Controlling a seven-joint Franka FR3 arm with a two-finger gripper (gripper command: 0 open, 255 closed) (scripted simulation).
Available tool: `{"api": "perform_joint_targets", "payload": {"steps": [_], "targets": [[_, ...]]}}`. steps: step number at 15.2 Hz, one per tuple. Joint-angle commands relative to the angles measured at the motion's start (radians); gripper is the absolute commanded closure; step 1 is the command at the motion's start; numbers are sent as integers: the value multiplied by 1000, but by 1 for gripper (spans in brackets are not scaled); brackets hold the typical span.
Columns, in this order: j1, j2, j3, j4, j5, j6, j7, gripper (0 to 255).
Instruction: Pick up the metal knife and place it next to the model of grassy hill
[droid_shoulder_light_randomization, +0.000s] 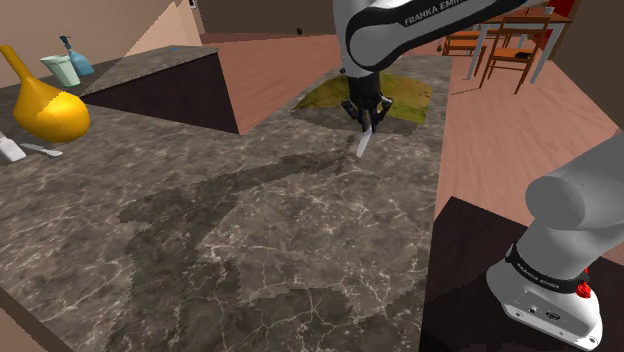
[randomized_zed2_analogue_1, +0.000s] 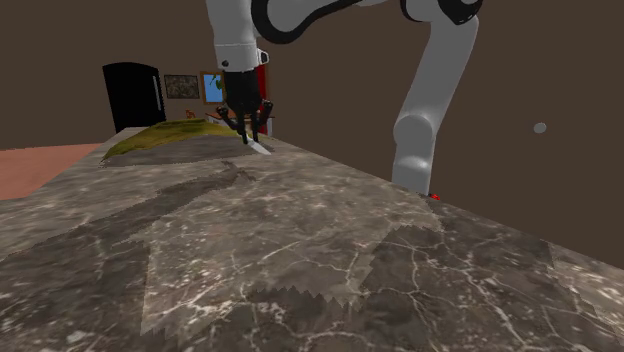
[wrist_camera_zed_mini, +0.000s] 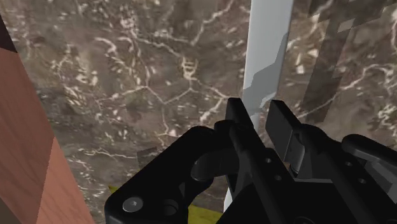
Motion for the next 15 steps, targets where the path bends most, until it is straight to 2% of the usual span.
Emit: {"api": "perform_joint_targets", "payload": {"steps": [1, 6, 14, 15], "targets": [[0, 6, 5, -22, -3, 27, 9, 255], [-3, 32, 19, -73, -19, 96, 34, 255], [-3, 32, 19, -73, -19, 96, 34, 255], [-3, 32, 18, -73, -19, 96, 34, 0]]}}
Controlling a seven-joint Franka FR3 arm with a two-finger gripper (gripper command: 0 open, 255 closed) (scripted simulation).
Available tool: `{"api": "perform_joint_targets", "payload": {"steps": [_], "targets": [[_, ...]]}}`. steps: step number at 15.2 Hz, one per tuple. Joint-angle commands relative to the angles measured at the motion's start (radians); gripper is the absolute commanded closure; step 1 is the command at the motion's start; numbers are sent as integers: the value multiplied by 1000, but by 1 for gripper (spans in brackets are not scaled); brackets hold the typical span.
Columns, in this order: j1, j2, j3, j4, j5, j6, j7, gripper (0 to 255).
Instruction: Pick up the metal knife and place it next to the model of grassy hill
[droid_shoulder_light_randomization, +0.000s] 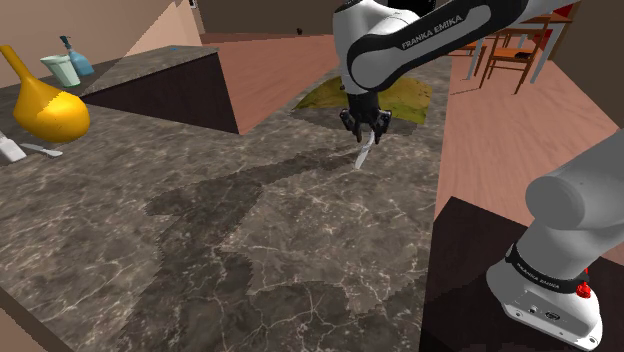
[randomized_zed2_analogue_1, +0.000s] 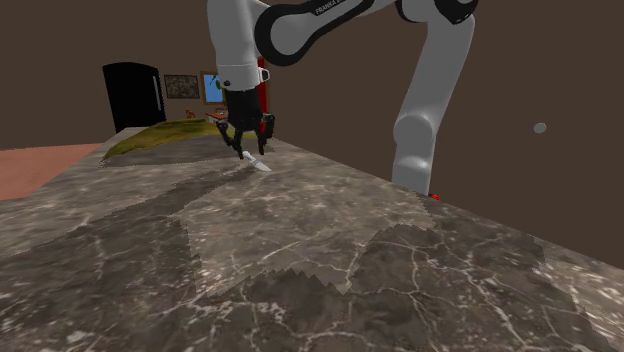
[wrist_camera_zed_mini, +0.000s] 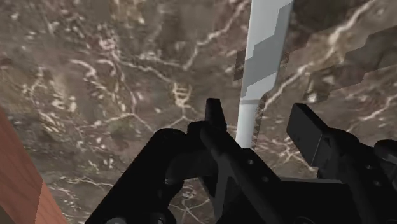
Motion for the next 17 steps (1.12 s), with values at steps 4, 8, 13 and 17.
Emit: {"api": "perform_joint_targets", "payload": {"steps": [4, 8, 13, 17], "targets": [[0, 0, 0, 0, 0, 0, 0, 0], [7, -20, -2, 85, 16, -101, -12, 0], [8, -23, -2, 110, 19, -127, -13, 0], [8, -23, -2, 110, 19, -127, -13, 0]]}}
